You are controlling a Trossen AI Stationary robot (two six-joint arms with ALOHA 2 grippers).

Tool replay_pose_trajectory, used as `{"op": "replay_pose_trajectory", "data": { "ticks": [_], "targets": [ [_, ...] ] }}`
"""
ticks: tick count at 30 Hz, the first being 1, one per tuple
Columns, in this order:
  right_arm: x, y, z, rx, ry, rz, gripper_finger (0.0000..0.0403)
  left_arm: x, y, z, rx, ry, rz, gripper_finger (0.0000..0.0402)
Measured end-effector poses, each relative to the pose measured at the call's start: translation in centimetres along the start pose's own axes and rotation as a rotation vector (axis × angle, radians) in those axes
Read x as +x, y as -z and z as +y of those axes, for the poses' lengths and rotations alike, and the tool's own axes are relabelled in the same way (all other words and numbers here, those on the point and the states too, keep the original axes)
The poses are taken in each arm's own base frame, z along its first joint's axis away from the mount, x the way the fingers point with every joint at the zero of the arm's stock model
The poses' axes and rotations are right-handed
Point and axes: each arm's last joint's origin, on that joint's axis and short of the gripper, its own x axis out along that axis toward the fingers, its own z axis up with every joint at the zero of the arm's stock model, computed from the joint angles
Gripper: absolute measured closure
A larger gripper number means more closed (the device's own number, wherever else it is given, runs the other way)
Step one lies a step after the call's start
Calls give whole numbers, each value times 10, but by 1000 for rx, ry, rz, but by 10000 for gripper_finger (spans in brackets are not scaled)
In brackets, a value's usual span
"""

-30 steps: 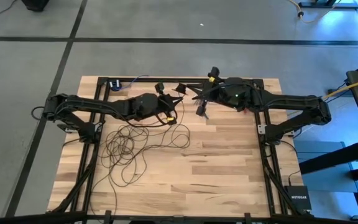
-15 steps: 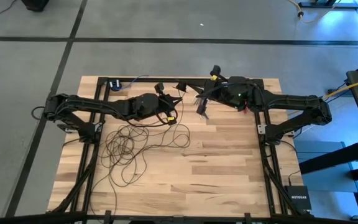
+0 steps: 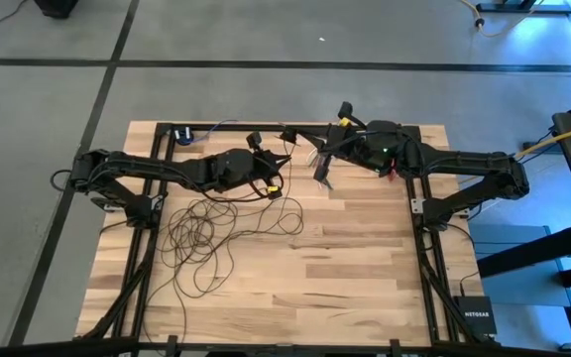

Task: Coiling cords

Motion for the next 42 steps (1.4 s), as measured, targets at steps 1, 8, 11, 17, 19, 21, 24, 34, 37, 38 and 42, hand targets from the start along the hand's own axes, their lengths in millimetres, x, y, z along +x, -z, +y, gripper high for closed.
{"op": "replay_pose_trajectory", "data": {
  "ticks": [1,8,11,17,19,21,24,34,37,38,42],
  "targets": [
    [0,0,0,0,0,0,400,0,0,0,0,0,0,398],
    [0,-2,0,5,-5,-17,400,0,0,0,3,0,-2,398],
    [0,-3,-1,9,0,-30,400,0,0,0,3,0,-4,398],
    [-1,-5,-2,14,-2,-49,400,1,0,2,0,-4,0,398],
    [-2,-7,0,17,-5,-60,400,1,1,3,-1,-7,3,398],
    [-3,-11,0,17,-11,-66,400,2,2,4,-7,-6,10,398],
    [-6,-20,-1,24,-21,-95,400,2,2,4,-10,-7,12,398],
    [-12,-39,-8,40,-21,-142,400,2,3,4,-2,-6,20,398],
    [-12,-37,-7,33,-31,-118,400,2,4,3,4,-4,26,400],
    [-12,-35,-6,28,-38,-103,400,2,4,3,6,-4,30,400],
    [-12,-27,-4,1,-65,-16,400,3,10,4,27,-17,78,400]
  ]
}}
